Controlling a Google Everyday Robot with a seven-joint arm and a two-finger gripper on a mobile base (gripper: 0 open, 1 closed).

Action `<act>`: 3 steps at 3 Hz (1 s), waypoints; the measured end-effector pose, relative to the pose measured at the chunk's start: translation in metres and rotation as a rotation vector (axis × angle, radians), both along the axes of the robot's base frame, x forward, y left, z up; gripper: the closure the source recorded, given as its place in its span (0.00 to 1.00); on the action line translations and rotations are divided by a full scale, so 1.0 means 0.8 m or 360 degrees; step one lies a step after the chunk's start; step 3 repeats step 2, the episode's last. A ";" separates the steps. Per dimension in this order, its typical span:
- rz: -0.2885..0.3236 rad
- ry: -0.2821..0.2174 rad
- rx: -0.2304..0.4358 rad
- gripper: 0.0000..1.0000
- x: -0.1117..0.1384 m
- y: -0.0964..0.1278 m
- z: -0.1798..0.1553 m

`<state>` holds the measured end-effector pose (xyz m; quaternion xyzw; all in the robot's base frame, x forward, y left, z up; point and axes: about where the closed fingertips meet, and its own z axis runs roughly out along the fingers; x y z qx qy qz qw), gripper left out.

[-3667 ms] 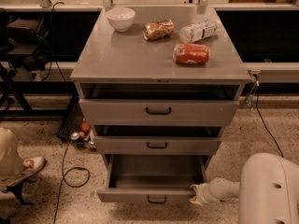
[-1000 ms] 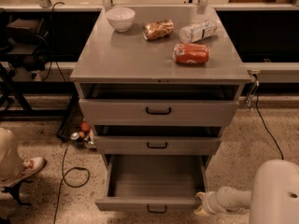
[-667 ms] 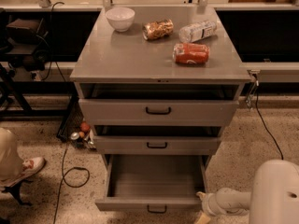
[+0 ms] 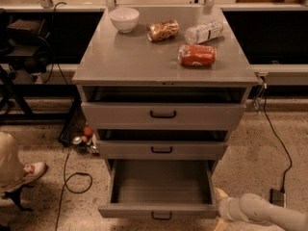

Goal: Open bottom drawer

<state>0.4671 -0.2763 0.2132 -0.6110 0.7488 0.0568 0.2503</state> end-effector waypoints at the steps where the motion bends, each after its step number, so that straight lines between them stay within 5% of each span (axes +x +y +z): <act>1: -0.0025 -0.0166 0.0163 0.00 -0.002 -0.050 0.078; 2: -0.0092 -0.0294 0.0192 0.00 -0.010 -0.092 0.136; 3: -0.0092 -0.0294 0.0192 0.00 -0.010 -0.092 0.136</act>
Offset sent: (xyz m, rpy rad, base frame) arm -0.0143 -0.1201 0.1673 0.1327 -0.2891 -0.1166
